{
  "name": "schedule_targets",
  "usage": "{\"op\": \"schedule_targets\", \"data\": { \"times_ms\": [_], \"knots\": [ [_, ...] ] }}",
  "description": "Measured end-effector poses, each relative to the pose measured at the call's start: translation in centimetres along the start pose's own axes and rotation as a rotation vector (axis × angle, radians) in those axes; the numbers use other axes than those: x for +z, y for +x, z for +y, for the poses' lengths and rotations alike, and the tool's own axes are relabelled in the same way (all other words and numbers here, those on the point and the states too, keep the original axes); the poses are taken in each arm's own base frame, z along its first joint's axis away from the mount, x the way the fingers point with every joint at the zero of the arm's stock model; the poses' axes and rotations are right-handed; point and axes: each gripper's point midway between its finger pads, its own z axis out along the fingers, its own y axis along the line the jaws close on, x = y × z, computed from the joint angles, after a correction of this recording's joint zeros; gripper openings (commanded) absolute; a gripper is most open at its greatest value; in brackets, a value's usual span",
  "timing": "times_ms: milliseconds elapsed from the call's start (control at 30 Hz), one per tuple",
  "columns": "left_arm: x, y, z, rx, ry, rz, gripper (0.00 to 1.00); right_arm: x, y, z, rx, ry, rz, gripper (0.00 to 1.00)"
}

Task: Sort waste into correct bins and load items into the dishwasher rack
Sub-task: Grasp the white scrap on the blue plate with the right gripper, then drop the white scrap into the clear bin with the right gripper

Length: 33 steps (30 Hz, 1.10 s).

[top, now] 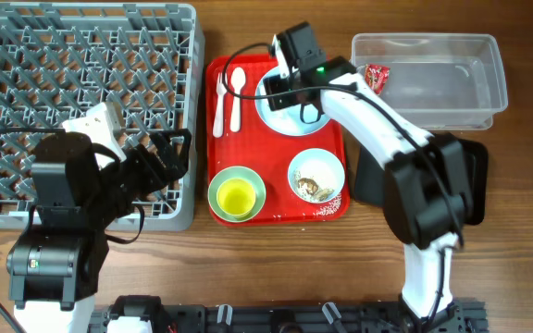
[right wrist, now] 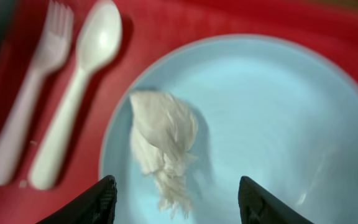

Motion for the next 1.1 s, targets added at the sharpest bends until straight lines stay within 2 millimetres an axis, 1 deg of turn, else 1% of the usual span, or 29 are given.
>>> {"op": "schedule_targets", "data": {
  "times_ms": [33,100,133,167,300,433,500,533,567,633,667,700,733,800,833,867,900,933,967,1000,1033,1100],
  "knots": [
    [0.0,0.0,0.0,0.000,0.000,0.000,1.00,0.9,0.6,0.1,0.000,-0.013,0.019,0.54],
    [0.0,0.0,0.0,0.000,0.000,0.000,1.00,2.0,1.3,0.4,0.000,-0.039,0.046,0.48],
    [0.0,0.0,0.0,0.000,0.000,0.000,1.00,2.5,1.7,0.5,0.002,-0.048,0.056,0.42],
    [0.0,0.0,0.0,0.000,-0.001,0.000,1.00,2.7,1.9,0.6,0.002,-0.055,0.063,0.31],
    [0.0,0.0,0.0,-0.001,0.000,0.000,1.00,3.5,2.4,0.7,0.021,-0.062,0.080,0.04],
    [0.0,0.0,0.0,0.000,0.000,0.000,1.00,3.3,2.3,0.7,0.041,-0.060,0.078,0.04],
    [0.0,0.0,0.0,0.000,0.000,0.000,1.00,2.6,2.0,0.4,0.061,-0.043,0.071,0.04],
    [0.0,0.0,0.0,0.000,0.000,0.000,1.00,1.8,1.7,0.3,0.072,-0.035,0.063,0.04],
    [0.0,0.0,0.0,0.000,0.000,0.000,1.00,0.6,1.3,0.0,0.088,-0.023,0.052,0.04],
    [0.0,0.0,0.0,0.000,0.000,0.000,1.00,-2.7,-0.2,-0.9,0.126,0.000,0.005,0.04],
    [0.0,0.0,0.0,0.000,0.000,0.000,1.00,-5.7,-1.2,-1.8,0.157,0.018,-0.036,0.04],
    [0.0,0.0,0.0,0.000,0.000,0.000,1.00,-7.7,-1.9,-2.7,0.178,0.031,-0.066,0.04],
    [0.0,0.0,0.0,0.000,0.000,0.000,1.00,-10.4,-2.7,-4.0,0.211,0.054,-0.112,0.04],
    [0.0,0.0,0.0,0.000,0.000,0.000,1.00,-14.9,-3.5,-7.3,0.281,0.112,-0.177,0.04],
    [0.0,0.0,0.0,0.000,0.000,0.000,1.00,-16.6,-3.7,-9.1,0.319,0.145,-0.203,0.04],
    [0.0,0.0,0.0,0.000,0.000,0.000,1.00,-17.4,-3.5,-10.6,0.348,0.170,-0.210,0.04],
    [0.0,0.0,0.0,0.000,0.000,0.000,1.00,-18.0,-2.8,-13.4,0.402,0.221,-0.203,0.04],
    [0.0,0.0,0.0,0.000,0.000,0.000,1.00,-17.6,-2.1,-14.7,0.428,0.244,-0.181,0.11],
    [0.0,0.0,0.0,-0.001,0.000,0.000,1.00,-17.0,-1.5,-15.7,0.450,0.258,-0.161,0.33],
    [0.0,0.0,0.0,0.000,0.000,0.000,1.00,-16.0,-0.5,-16.8,0.472,0.276,-0.127,0.51],
    [0.0,0.0,0.0,0.000,0.000,0.000,1.00,-14.9,0.4,-17.7,0.495,0.285,-0.091,0.55],
    [0.0,0.0,0.0,0.000,-0.001,0.000,1.00,-13.2,2.0,-18.5,0.506,0.256,-0.027,0.57]
  ]
}}
